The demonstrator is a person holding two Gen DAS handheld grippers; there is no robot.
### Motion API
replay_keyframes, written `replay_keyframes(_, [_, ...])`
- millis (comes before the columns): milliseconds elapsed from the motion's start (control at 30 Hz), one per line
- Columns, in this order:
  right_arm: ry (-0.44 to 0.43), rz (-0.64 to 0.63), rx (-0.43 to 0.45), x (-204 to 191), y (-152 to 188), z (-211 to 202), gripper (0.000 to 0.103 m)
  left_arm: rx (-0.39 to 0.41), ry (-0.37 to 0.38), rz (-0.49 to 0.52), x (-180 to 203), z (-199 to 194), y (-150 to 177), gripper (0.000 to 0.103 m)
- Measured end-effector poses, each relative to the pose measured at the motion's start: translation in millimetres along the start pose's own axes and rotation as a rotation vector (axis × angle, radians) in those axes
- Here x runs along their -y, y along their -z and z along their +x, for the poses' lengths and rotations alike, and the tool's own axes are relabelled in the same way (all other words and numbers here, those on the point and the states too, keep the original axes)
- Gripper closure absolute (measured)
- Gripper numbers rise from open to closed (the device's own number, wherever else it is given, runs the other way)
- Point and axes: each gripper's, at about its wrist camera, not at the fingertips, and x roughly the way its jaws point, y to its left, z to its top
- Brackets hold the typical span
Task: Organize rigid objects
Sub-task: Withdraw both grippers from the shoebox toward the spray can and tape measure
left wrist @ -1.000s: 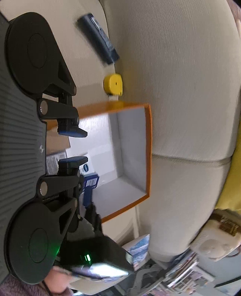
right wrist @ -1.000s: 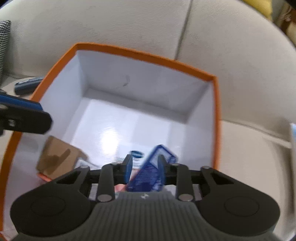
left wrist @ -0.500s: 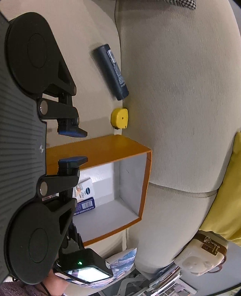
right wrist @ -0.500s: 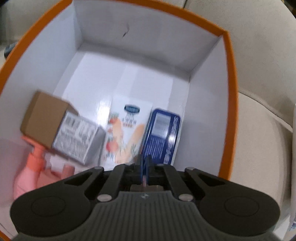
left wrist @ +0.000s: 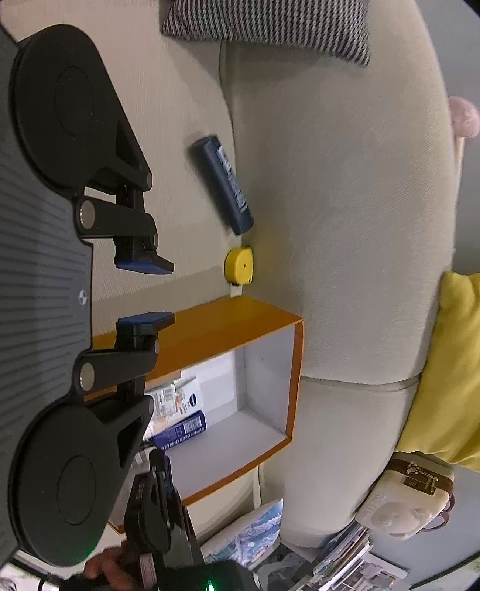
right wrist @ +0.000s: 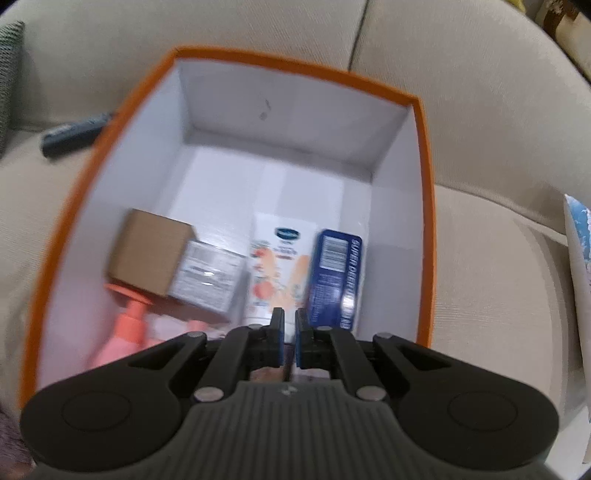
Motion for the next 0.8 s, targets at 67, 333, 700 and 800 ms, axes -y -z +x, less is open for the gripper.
replay_keyframes(67, [-0.016,0.019,0.038,-8.0,4.3,-13.6,0.098,0.025,-0.034,0.026,2.2,-8.4,4.9,0.079])
replay_keyframes(333, [-0.131,0.110,0.203,-40.5,19.1,-70.7,0.069,0.148,-0.068,0.054,0.7,-38.6,23.4,0.064])
replay_keyframes(700, [-0.206,0.043,0.295,-110.9,9.4,-89.2,0.052,0.191,-0.106,0.029,-29.7,-51.2,33.6,0.049])
replay_keyframes(800, [-0.218,-0.019,0.303,-132.2,2.1,-85.3,0.047,0.182,-0.108,0.036,-40.0,-48.8,33.6,0.047])
